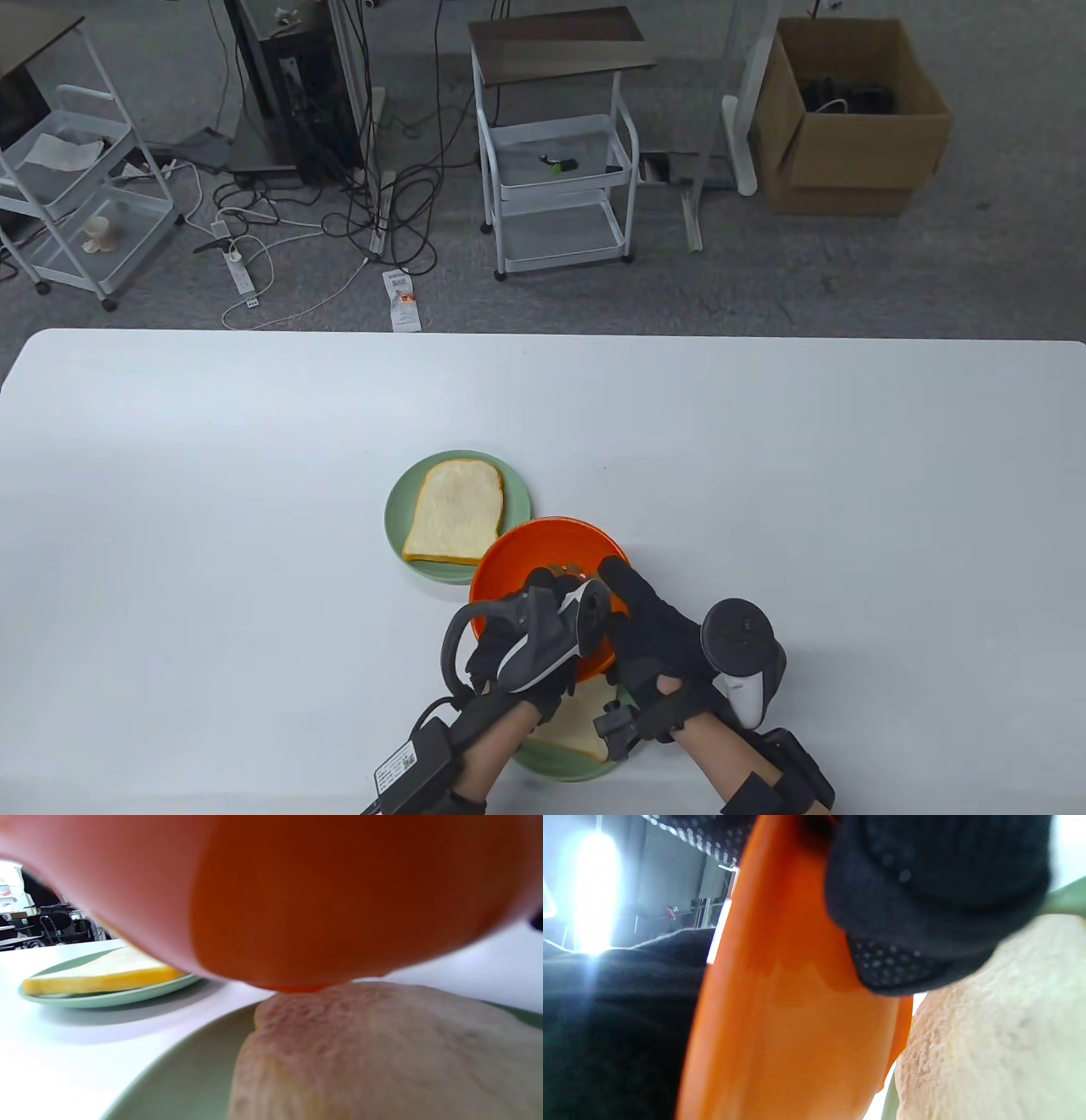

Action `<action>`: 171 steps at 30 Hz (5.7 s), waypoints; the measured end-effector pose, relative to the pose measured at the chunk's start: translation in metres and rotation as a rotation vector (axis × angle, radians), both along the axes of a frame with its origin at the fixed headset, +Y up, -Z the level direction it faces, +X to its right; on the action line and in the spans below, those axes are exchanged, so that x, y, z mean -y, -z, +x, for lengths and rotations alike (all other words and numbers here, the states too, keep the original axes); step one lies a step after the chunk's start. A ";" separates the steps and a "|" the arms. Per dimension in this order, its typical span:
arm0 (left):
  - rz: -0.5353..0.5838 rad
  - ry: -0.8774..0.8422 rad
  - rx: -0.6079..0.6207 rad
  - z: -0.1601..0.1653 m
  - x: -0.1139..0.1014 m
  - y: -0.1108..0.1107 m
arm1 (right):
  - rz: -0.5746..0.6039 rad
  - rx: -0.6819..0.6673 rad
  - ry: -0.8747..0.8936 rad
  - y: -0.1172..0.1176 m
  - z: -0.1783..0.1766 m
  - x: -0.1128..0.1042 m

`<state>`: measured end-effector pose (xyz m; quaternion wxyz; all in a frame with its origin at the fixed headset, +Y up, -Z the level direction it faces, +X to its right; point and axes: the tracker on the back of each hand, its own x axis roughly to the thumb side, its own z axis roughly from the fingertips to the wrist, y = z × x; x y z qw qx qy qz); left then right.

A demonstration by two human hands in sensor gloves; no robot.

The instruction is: Sprinkle raisins onto toast

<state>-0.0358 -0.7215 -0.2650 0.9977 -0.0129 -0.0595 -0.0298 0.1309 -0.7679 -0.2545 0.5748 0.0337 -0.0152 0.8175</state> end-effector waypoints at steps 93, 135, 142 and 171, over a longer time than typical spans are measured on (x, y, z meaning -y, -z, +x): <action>-0.314 0.094 0.220 0.007 0.018 -0.015 | -0.029 0.227 -0.064 0.043 0.088 0.008; 0.053 -0.102 0.104 -0.002 0.003 0.004 | -0.002 -0.011 0.021 0.000 0.005 0.003; 0.095 -0.317 0.117 -0.016 -0.023 0.003 | -0.020 0.007 0.028 0.005 0.012 0.003; -0.161 -0.187 -0.268 -0.125 0.031 0.171 | -0.052 0.137 0.052 0.028 0.049 0.006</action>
